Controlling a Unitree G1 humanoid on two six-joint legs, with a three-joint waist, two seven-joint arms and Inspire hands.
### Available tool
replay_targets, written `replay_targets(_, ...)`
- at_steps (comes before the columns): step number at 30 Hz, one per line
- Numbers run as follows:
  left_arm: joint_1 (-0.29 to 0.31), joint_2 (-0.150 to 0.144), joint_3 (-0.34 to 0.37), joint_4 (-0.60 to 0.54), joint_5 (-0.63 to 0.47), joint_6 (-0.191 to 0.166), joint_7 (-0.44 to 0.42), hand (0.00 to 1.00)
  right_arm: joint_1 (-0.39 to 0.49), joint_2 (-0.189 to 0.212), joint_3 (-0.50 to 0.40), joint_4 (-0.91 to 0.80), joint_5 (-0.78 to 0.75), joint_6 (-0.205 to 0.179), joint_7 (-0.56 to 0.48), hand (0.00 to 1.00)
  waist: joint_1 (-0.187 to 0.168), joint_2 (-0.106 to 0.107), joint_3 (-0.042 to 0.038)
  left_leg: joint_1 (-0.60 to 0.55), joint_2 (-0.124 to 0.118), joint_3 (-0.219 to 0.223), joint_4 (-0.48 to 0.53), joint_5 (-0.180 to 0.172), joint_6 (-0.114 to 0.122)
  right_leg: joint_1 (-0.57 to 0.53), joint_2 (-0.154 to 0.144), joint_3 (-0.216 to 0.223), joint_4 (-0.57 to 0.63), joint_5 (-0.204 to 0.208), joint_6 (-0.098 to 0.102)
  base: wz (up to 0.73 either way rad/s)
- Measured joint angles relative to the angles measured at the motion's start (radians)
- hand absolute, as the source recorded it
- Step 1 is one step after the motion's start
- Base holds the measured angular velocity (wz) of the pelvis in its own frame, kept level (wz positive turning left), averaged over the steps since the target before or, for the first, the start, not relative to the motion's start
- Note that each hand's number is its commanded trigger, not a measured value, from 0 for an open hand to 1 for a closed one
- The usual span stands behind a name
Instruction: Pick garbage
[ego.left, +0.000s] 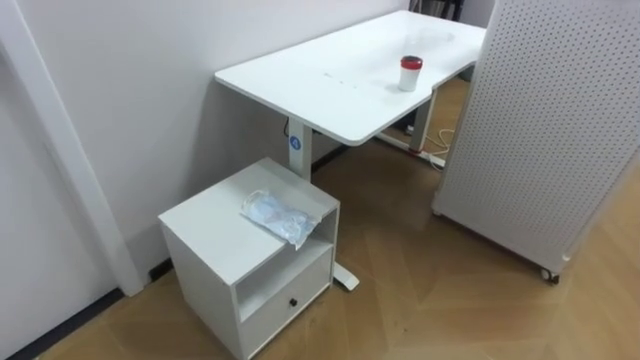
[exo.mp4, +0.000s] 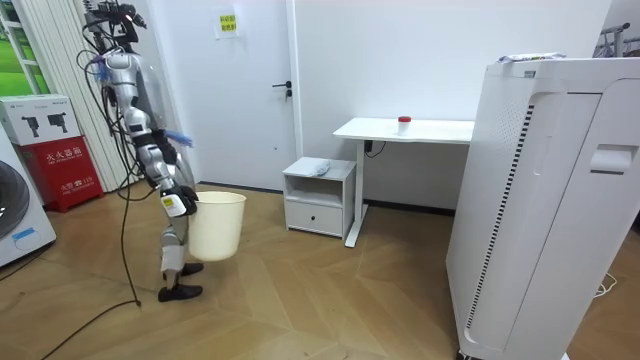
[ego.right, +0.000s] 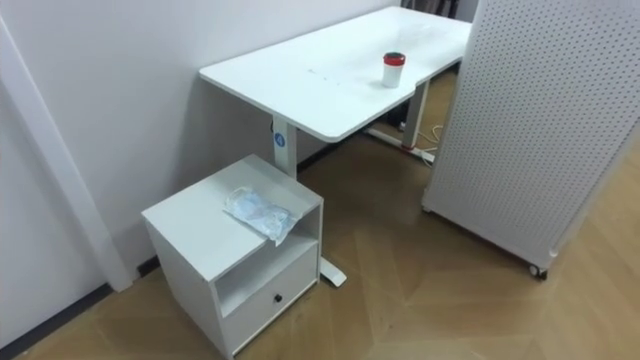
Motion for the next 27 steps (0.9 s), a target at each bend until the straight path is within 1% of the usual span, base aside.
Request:
replay_targets(1, -0.001, 0.0, 0.001, 0.0, 0.02, 0.0, 0.001, 0.0, -0.001, -0.001, 0.0, -0.001, 0.0, 0.0, 0.001, 1.0, 0.0, 0.002, -0.0016, -0.016, 0.006, 0.0, 0.037, -0.016, -0.004, -0.016, 0.001, -0.002, 0.038, -0.02, -0.006, 0.0)
replay_targets(2, -0.001, 0.0, 0.001, 0.0, 0.027, 0.001, 0.001, 0.0, -0.002, -0.002, 0.0, -0.001, 0.0, 0.0, 0.001, 1.0, 0.001, 0.003, -0.0026, -0.021, 0.009, 0.0, 0.055, -0.022, -0.007, -0.025, 0.002, -0.002, 0.055, -0.029, -0.009, 0.0)
replay_targets(3, -0.001, 0.0, 0.002, 0.0, 0.043, 0.002, 0.0, 0.0, -0.003, -0.003, 0.0, -0.001, 0.0, 0.0, 0.001, 1.0, 0.001, -0.005, -0.0025, -0.035, 0.011, 0.002, 0.085, -0.028, -0.015, -0.041, 0.001, -0.002, 0.081, -0.046, -0.012, 0.0)
replay_targets(4, -0.002, 0.0, 0.002, 0.0, 0.055, 0.007, -0.002, 0.0, -0.004, -0.005, 0.0, -0.003, 0.0, 0.0, 0.007, 1.0, 0.001, -0.002, -0.0051, -0.056, 0.016, 0.022, 0.124, -0.03, -0.019, -0.049, -0.005, 0.002, 0.092, -0.063, -0.018, -0.04)
replay_targets(5, -0.001, 0.0, 0.002, 0.0, 0.055, 0.01, -0.003, 0.0, -0.006, -0.007, -0.001, -0.002, 0.0, 0.0, 0.01, 1.0, 0.002, -0.004, -0.0052, -0.072, 0.021, 0.035, 0.153, -0.029, -0.02, -0.056, -0.005, 0.009, 0.101, -0.071, -0.024, 0.0)
replay_targets(6, 0.0, 0.002, 0.001, 0.0, 0.054, 0.019, -0.006, 0.0, -0.008, -0.006, -0.001, -0.003, 0.006, 0.0, 0.011, 1.0, -0.005, -0.009, -0.0027, -0.121, 0.026, 0.056, 0.243, -0.015, -0.043, -0.059, 0.0, 0.025, 0.106, -0.081, -0.035, 0.0)
replay_targets(7, 0.005, 0.0, 0.001, -0.002, 0.055, 0.021, -0.007, 0.0, -0.008, -0.006, -0.008, -0.004, 0.019, 0.003, 0.01, 1.0, -0.002, -0.015, -0.002, -0.199, 0.02, 0.043, 0.369, 0.011, -0.05, -0.051, -0.008, 0.037, 0.117, -0.087, -0.042, -0.06)
replay_targets(8, 0.01, -0.002, 0.0, -0.004, 0.055, 0.021, -0.007, 0.0, -0.01, -0.009, -0.008, -0.007, 0.033, 0.006, 0.009, 1.0, 0.0, -0.017, -0.004, -0.221, 0.008, 0.024, 0.362, 0.008, -0.044, -0.047, -0.01, 0.047, 0.118, -0.089, -0.042, -0.15)
replay_targets(9, 0.021, -0.005, -0.004, -0.005, 0.054, 0.022, -0.007, 0.0, -0.003, -0.014, -0.007, -0.008, 0.059, 0.012, 0.008, 1.0, 0.003, -0.017, -0.0041, -0.271, -0.012, 0.008, 0.287, 0.013, -0.049, -0.042, -0.015, 0.06, 0.118, -0.095, -0.044, -0.25)
replay_targets(10, 0.038, -0.006, -0.013, -0.011, 0.053, 0.022, -0.007, 0.0, 0.002, -0.019, -0.007, -0.009, 0.071, 0.022, 0.006, 1.0, 0.006, -0.016, -0.0045, -0.319, -0.018, 0.003, 0.179, 0.049, -0.072, -0.044, -0.016, 0.07, 0.123, -0.104, -0.041, -0.38)
replay_targets(11, 0.058, -0.006, -0.014, -0.016, 0.052, 0.022, -0.006, 0.0, 0.006, -0.024, -0.005, -0.012, 0.072, 0.032, 0.002, 1.0, 0.011, -0.013, -0.0042, -0.358, -0.015, -0.006, 0.079, 0.116, -0.084, -0.044, -0.017, 0.081, 0.137, -0.12, -0.039, -0.47)
replay_targets(12, 0.064, -0.006, -0.014, -0.016, 0.053, 0.022, -0.006, 0.0, 0.013, -0.025, -0.002, -0.018, 0.073, 0.035, -0.001, 1.0, 0.019, -0.011, -0.0051, -0.373, -0.009, -0.005, 0.046, 0.15, -0.086, -0.041, -0.019, 0.083, 0.14, -0.128, -0.04, -0.61)
replay_targets(13, 0.071, -0.007, -0.013, -0.016, 0.054, 0.021, -0.005, 0.0, 0.026, -0.028, 0.001, -0.033, 0.076, 0.04, -0.002, 1.0, 0.027, -0.011, -0.0082, -0.386, -0.001, -0.014, 0.009, 0.21, -0.088, -0.04, -0.024, 0.09, 0.148, -0.142, -0.039, -0.47)
replay_targets(14, 0.072, -0.008, -0.011, -0.016, 0.055, 0.021, -0.006, 0.0, 0.033, -0.029, 0.001, -0.039, 0.08, 0.04, -0.002, 1.0, 0.025, -0.013, -0.0106, -0.387, -0.002, -0.013, 0.005, 0.237, -0.089, -0.039, -0.026, 0.096, 0.15, -0.151, -0.035, -0.39)
replay_targets(15, 0.07, -0.01, -0.01, -0.017, 0.055, 0.012, -0.008, 0.0, 0.044, -0.032, 0.0, -0.049, 0.086, 0.04, -0.001, 1.0, 0.021, -0.018, -0.0147, -0.39, -0.014, -0.011, 0.005, 0.275, -0.077, -0.036, -0.035, 0.111, 0.15, -0.167, -0.022, -0.24)
replay_targets(16, 0.071, -0.013, -0.01, -0.017, 0.054, -0.002, -0.011, 0.0, 0.045, -0.037, -0.001, -0.045, 0.087, 0.041, -0.003, 1.0, 0.018, -0.016, -0.0242, -0.385, -0.026, 0.007, 0.01, 0.281, -0.057, -0.037, -0.046, 0.132, 0.148, -0.182, -0.002, -0.24)
replay_targets(17, 0.071, -0.012, -0.01, -0.017, 0.054, -0.007, -0.011, 0.0, 0.045, -0.038, -0.002, -0.044, 0.085, 0.041, -0.005, 1.0, 0.017, -0.025, -0.0253, -0.379, -0.03, 0.028, 0.01, 0.274, -0.045, -0.032, -0.055, 0.143, 0.141, -0.184, 0.005, -0.36)
replay_targets(18, 0.068, -0.011, -0.009, -0.018, 0.054, -0.014, -0.011, 0.0, 0.046, -0.04, -0.003, -0.04, 0.077, 0.041, -0.011, 1.0, 0.018, -0.032, -0.025, -0.365, -0.039, 0.055, 0.018, 0.262, -0.026, -0.006, -0.075, 0.156, 0.11, -0.18, 0.018, -0.48)
replay_targets(19, 0.066, -0.011, -0.006, -0.018, 0.051, -0.022, -0.012, 0.0, 0.047, -0.044, -0.003, -0.04, 0.075, 0.041, -0.015, 1.0, 0.024, -0.038, -0.0212, -0.358, -0.046, 0.073, 0.048, 0.244, 0.001, 0.019, -0.091, 0.168, 0.085, -0.176, 0.032, -0.5)
replay_targets(20, 0.065, -0.01, -0.002, -0.021, 0.049, -0.025, -0.013, 0.0, 0.051, -0.044, -0.002, -0.044, 0.074, 0.041, -0.017, 1.0, 0.026, -0.039, -0.0218, -0.357, -0.048, 0.083, 0.068, 0.224, 0.013, 0.031, -0.096, 0.175, 0.078, -0.179, 0.037, -0.39)
replay_targets(21, 0.059, -0.008, -0.002, -0.033, 0.047, -0.026, -0.014, 0.0, 0.057, -0.044, -0.002, -0.06, 0.066, 0.041, -0.018, 1.0, 0.023, -0.045, -0.0216, -0.355, -0.062, 0.094, 0.103, 0.185, 0.023, 0.048, -0.115, 0.183, 0.08, -0.189, 0.046, -0.17)
replay_targets(22, 0.043, -0.006, -0.002, -0.034, 0.038, -0.031, -0.014, 0.0, 0.068, -0.045, -0.006, -0.072, 0.066, 0.041, -0.02, 1.0, 0.022, -0.056, -0.0252, -0.351, -0.071, 0.108, 0.133, 0.147, 0.034, 0.055, -0.134, 0.184, 0.11, -0.202, 0.049, -0.16)
replay_targets(23, 0.035, -0.007, -0.002, -0.034, 0.031, -0.034, -0.015, 0.0, 0.068, -0.047, -0.007, -0.073, 0.066, 0.041, -0.022, 1.0, 0.026, -0.055, -0.0241, -0.345, -0.076, 0.112, 0.145, 0.131, 0.04, 0.05, -0.143, 0.184, 0.141, -0.208, 0.056, -0.2)
replay_targets(24, 0.028, -0.007, -0.004, -0.034, 0.011, -0.044, -0.015, 0.0, 0.066, -0.048, -0.009, -0.079, 0.071, 0.04, -0.029, 1.0, 0.028, -0.047, -0.0226, -0.327, -0.078, 0.125, 0.161, 0.1, 0.048, 0.025, -0.154, 0.176, 0.26, -0.211, 0.063, -0.25)
replay_targets(25, 0.025, -0.005, -0.004, -0.037, 0.001, -0.059, -0.014, 0.0, 0.055, -0.047, -0.013, -0.091, 0.076, 0.039, -0.042, 1.0, 0.025, -0.039, -0.0179, -0.305, -0.08, 0.138, 0.172, 0.073, 0.057, -0.03, -0.172, 0.16, 0.415, -0.189, 0.094, -0.21)
replay_targets(26, 0.02, -0.003, -0.005, -0.039, 0.0, -0.066, -0.011, 0.0, 0.051, -0.047, -0.015, -0.097, 0.079, 0.039, -0.05, 1.0, 0.026, -0.04, -0.0175, -0.295, -0.082, 0.141, 0.18, 0.06, 0.06, -0.063, -0.182, 0.148, 0.49, -0.166, 0.1, -0.09)
replay_targets(27, 0.009, 0.002, -0.009, -0.038, 0.0, -0.073, 0.0, 0.0, 0.046, -0.044, -0.016, -0.109, 0.081, 0.039, -0.062, 1.0, 0.026, -0.038, -0.0149, -0.272, -0.089, 0.14, 0.183, 0.04, 0.066, -0.116, -0.201, 0.127, 0.618, -0.098, 0.106, 0.0)
